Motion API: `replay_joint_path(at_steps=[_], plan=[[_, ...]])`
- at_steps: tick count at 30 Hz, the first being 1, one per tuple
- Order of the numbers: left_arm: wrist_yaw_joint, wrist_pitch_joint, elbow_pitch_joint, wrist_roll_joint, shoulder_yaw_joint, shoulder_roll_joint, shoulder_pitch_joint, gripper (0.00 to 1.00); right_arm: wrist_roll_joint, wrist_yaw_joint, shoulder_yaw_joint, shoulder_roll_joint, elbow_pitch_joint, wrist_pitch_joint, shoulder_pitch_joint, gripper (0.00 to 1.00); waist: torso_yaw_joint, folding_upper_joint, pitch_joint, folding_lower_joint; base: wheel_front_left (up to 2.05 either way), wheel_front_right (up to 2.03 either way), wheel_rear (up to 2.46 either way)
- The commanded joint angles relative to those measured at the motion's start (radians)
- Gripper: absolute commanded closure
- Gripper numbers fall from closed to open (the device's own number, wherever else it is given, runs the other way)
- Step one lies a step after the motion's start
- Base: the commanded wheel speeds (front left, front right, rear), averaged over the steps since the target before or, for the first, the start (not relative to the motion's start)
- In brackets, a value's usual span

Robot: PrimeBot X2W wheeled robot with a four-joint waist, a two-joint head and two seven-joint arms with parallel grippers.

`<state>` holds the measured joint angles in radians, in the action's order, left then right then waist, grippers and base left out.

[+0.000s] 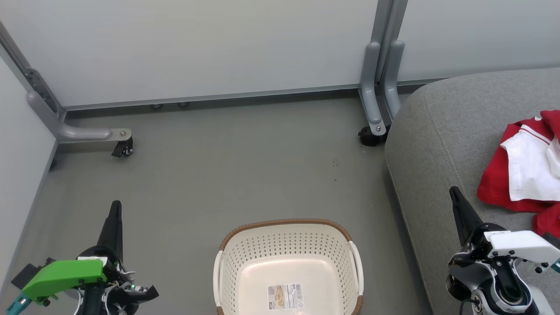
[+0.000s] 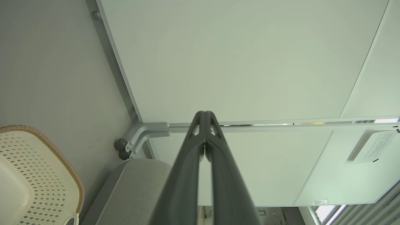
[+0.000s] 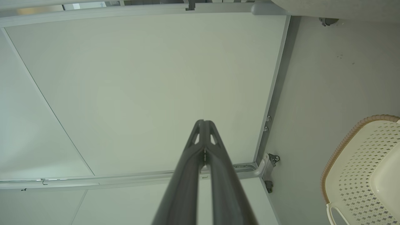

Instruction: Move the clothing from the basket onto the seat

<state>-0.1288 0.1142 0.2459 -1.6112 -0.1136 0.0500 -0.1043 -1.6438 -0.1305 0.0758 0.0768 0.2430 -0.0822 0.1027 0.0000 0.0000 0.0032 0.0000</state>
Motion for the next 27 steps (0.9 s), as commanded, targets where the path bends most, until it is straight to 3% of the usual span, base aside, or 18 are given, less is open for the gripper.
replay_joint_path(at_steps=[1,27], plan=[[-0.004,0.004,0.000,-0.003,-0.003,0.000,-0.011,1.00,0.001,0.000,0.003,0.001,0.003,-0.004,0.007,1.00,0.000,0.0000,0.000,0.0000,0.00,0.00,0.00],[-0.004,0.004,0.000,-0.003,-0.002,0.000,-0.011,1.00,0.009,0.000,0.013,-0.007,0.003,-0.012,0.008,1.00,0.000,0.0000,0.000,0.0000,0.00,0.00,0.00]])
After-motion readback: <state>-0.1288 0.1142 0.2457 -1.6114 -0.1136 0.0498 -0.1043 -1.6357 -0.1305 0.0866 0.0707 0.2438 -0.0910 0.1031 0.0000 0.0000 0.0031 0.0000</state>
